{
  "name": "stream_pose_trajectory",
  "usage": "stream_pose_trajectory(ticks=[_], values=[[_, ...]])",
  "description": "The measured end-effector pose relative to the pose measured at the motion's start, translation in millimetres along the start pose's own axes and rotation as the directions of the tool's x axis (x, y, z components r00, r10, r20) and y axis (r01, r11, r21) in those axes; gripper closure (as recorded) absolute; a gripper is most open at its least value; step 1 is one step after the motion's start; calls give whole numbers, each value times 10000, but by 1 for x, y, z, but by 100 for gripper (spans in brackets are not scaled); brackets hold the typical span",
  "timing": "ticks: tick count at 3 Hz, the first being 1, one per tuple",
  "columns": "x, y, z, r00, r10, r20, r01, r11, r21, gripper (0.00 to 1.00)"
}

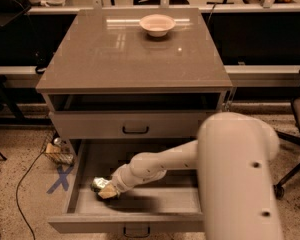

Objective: Pick green can from middle drawer and place on counter

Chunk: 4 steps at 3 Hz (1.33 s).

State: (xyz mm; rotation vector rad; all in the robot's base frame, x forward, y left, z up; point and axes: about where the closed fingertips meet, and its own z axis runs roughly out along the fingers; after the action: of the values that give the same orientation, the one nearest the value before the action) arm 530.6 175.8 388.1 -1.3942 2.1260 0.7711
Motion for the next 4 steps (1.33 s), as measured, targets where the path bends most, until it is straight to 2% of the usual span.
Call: stream_pose_trajectory(ticks=[1,2,3,4], values=[[-17,40,-51,9926,-725,972,751,9969,-240,100],[-32,84,-136,9716,-1552,1785,1644,9857,-376,100],[-32,84,-136,9716,-1552,1785,1644,9857,-376,100],[-51,88,-170,9533,-2133,2140,2158,9764,119,100]])
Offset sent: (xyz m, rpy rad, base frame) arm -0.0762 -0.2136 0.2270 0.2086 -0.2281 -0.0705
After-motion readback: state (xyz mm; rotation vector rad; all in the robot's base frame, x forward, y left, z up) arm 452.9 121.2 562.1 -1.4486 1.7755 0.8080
